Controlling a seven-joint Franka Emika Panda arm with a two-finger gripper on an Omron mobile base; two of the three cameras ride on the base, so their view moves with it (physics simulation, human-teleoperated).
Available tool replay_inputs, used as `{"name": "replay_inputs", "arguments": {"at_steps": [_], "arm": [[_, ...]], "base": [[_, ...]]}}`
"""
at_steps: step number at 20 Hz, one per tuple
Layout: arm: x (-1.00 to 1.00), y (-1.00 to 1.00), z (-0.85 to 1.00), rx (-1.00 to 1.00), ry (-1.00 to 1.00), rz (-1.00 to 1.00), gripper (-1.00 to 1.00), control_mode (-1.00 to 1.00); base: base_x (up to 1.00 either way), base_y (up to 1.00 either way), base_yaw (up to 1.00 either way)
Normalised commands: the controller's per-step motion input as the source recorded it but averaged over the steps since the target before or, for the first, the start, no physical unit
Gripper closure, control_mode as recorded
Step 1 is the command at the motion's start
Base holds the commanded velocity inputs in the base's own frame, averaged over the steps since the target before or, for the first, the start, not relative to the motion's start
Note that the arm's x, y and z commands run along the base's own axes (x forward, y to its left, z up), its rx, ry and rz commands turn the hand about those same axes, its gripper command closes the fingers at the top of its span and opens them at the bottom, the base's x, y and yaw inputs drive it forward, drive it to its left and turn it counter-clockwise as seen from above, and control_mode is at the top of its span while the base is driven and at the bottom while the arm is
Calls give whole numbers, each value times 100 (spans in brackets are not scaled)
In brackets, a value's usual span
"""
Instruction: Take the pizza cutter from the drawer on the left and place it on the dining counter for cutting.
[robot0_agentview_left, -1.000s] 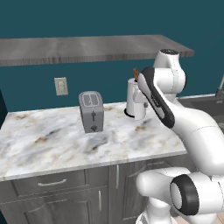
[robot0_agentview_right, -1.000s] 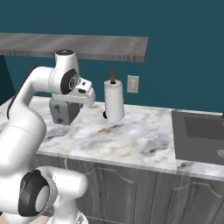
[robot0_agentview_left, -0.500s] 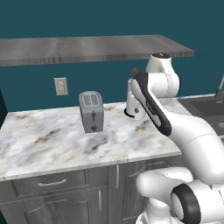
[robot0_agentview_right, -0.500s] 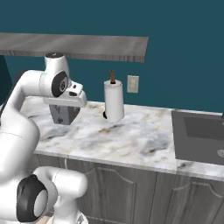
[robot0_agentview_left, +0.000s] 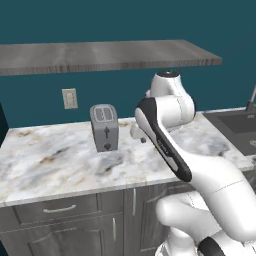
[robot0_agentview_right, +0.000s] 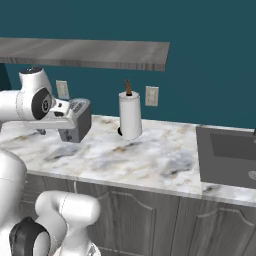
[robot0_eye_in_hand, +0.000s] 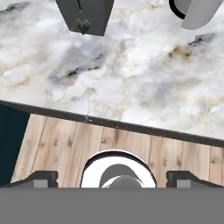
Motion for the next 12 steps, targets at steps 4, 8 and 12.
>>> {"name": "replay_inputs", "arguments": {"at_steps": [4,8,12], "arm": [[-46,64,-1,-4,0,13,-100,-100],[-41,60,0,-3,0,16,-100,-100],[-35,58,-2,-3,0,14,-100,-100]], "base": [[0,0,0],[0,0,0],[0,0,0]]}}
